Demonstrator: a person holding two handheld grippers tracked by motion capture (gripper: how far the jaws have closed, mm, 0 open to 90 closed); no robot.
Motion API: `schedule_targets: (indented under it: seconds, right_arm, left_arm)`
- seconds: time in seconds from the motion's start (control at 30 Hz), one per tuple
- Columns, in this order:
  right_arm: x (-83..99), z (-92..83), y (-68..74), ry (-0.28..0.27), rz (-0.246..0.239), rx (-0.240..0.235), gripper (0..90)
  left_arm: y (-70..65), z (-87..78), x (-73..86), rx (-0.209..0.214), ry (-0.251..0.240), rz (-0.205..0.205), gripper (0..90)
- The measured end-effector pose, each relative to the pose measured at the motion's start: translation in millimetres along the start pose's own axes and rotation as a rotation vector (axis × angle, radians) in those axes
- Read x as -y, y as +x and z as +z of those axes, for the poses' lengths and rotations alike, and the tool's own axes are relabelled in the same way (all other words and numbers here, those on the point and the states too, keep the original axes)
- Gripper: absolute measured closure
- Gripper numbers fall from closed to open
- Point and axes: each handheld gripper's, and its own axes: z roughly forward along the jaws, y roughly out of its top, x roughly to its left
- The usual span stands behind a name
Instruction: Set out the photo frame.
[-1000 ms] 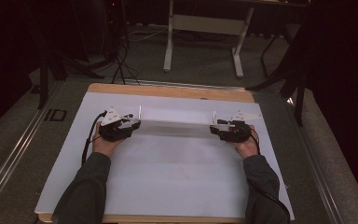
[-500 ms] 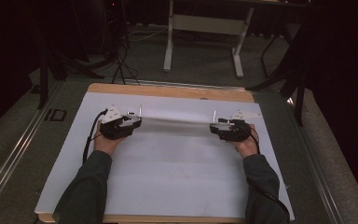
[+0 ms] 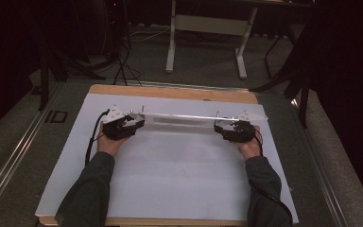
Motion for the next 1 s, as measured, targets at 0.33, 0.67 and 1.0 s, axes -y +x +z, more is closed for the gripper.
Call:
schedule_targets:
  seconds: [0.33, 0.67, 1.0]
  right_arm:
    - [-3.7, -0.9, -5.8, -0.096, 0.049, -0.032, 45.6]
    - [-12.9, 9.4, -4.2, -0.102, 0.032, 0.065, 49.0]
    - [-20.4, 11.0, -3.2, -0.078, 0.008, 0.105, 50.4]
  left_arm:
    - [5.7, 5.9, -10.7, -0.026, -0.005, -0.014, 53.4]
    - [7.0, 17.0, -25.1, -0.086, 0.018, -0.031, 54.1]
    - [3.1, 19.4, -34.5, -0.125, 0.059, -0.004, 55.0]
